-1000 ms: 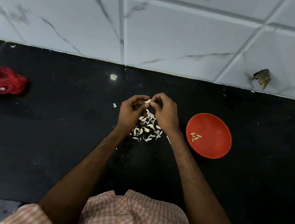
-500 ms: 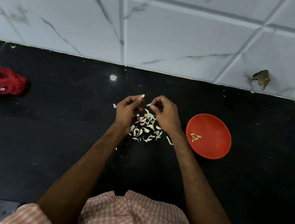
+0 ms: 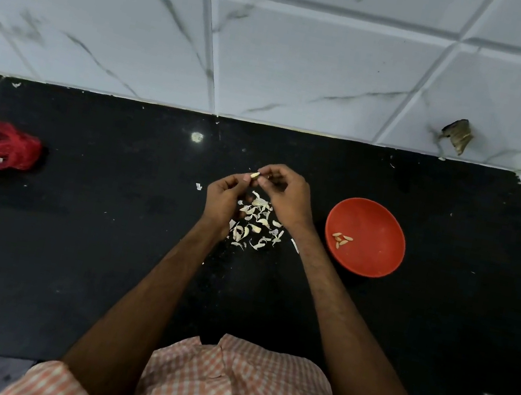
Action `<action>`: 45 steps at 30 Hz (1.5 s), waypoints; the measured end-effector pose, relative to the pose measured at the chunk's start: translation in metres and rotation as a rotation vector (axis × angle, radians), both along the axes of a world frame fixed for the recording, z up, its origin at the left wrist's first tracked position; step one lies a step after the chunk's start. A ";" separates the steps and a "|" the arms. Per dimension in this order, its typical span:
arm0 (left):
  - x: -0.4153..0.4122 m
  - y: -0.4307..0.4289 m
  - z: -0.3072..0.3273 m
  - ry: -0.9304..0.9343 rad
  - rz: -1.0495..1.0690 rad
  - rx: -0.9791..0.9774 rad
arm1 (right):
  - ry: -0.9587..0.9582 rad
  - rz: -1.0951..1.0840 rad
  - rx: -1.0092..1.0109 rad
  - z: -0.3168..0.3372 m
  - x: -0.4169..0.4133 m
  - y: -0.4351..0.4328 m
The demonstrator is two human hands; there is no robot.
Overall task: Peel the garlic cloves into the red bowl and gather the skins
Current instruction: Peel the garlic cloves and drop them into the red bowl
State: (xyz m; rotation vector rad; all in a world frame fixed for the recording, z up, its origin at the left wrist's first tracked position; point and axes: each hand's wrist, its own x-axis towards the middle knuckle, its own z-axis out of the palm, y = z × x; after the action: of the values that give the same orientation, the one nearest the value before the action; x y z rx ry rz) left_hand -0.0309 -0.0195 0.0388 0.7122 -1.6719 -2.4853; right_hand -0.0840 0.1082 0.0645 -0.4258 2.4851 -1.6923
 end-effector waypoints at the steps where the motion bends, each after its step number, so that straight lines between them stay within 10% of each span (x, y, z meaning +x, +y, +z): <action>1: 0.000 0.000 0.000 0.002 -0.006 -0.014 | -0.025 -0.020 -0.025 -0.001 0.000 0.000; 11: -0.015 0.042 0.004 -0.018 -0.145 -0.125 | -0.468 -0.343 -0.506 0.001 0.000 0.064; 26: -0.018 0.038 -0.021 -0.097 -0.102 -0.466 | -0.141 -0.563 0.349 -0.034 0.016 0.135; 34: 0.015 -0.007 -0.047 -0.145 -0.141 -0.773 | 0.001 0.083 0.496 -0.054 0.043 0.042; 45: 0.020 -0.008 -0.049 -0.137 -0.224 -0.928 | 0.204 0.203 0.734 -0.085 0.043 0.025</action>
State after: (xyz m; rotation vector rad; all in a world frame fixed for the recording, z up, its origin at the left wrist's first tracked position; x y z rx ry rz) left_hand -0.0107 -0.0280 -0.0100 0.5803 -2.7122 -1.4406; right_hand -0.0412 0.1328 -0.0203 -0.7411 2.8396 -0.6085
